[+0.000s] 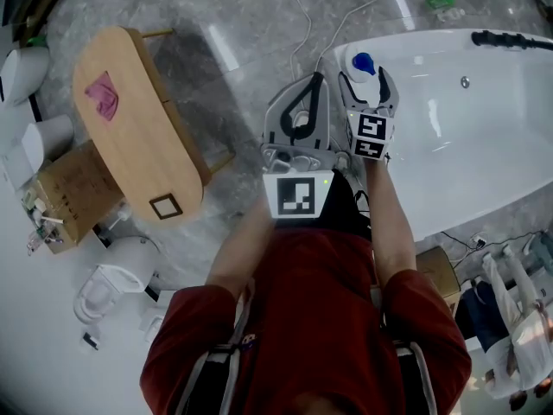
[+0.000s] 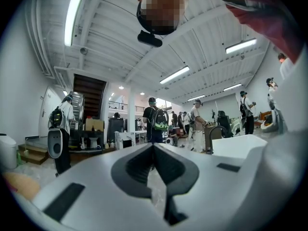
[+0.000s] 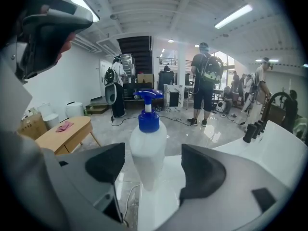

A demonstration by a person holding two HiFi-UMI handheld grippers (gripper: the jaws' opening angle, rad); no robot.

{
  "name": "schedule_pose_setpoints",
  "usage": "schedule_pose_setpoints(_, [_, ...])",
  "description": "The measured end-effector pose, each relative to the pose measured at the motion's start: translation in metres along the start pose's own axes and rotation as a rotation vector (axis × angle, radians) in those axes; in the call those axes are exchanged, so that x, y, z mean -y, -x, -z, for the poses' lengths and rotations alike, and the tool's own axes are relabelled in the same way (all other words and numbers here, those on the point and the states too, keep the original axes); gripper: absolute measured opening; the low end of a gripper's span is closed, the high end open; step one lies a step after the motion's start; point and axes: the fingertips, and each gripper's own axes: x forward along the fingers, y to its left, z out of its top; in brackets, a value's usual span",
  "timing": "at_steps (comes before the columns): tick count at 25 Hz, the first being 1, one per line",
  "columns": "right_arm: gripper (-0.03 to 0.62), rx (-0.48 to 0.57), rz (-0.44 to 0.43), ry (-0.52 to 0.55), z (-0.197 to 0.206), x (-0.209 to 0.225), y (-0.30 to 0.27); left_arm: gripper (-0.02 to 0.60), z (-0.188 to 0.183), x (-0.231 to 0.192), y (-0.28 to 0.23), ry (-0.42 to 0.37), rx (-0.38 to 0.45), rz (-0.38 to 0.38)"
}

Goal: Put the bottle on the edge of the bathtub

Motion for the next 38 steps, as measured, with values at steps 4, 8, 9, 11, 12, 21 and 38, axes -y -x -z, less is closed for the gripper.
schedule_pose_setpoints(4, [0.359, 0.026, -0.003, -0.008, -0.004, 0.0, 0.021, 0.015, -0.013, 0.008, 0.006, -0.018, 0.011, -0.002])
schedule_pose_setpoints(8, [0.359, 0.068, -0.012, -0.009, -0.015, 0.001, 0.049, 0.015, -0.025, 0.014, 0.012, -0.01, 0.029, -0.024])
schedule_pose_setpoints(9, [0.359, 0.079, -0.009, -0.009, -0.018, 0.003, 0.056, 0.016, -0.028, 0.017, 0.013, -0.006, 0.032, -0.024])
schedule_pose_setpoints(11, [0.359, 0.104, 0.001, -0.011, -0.023, 0.009, 0.07, 0.015, -0.034, 0.025, 0.013, -0.008, 0.042, -0.013])
schedule_pose_setpoints(12, [0.359, 0.118, 0.007, -0.012, -0.027, 0.012, 0.078, 0.017, -0.037, 0.029, 0.012, -0.011, 0.047, -0.007])
schedule_pose_setpoints(21, [0.359, 0.282, 0.059, -0.029, -0.074, 0.051, 0.178, 0.017, -0.085, 0.082, 0.018, 0.025, 0.121, 0.033])
schedule_pose_setpoints(38, [0.359, 0.468, 0.473, -0.125, -0.116, 0.186, 0.384, 0.016, -0.16, 0.246, 0.012, 0.092, 0.212, 0.391])
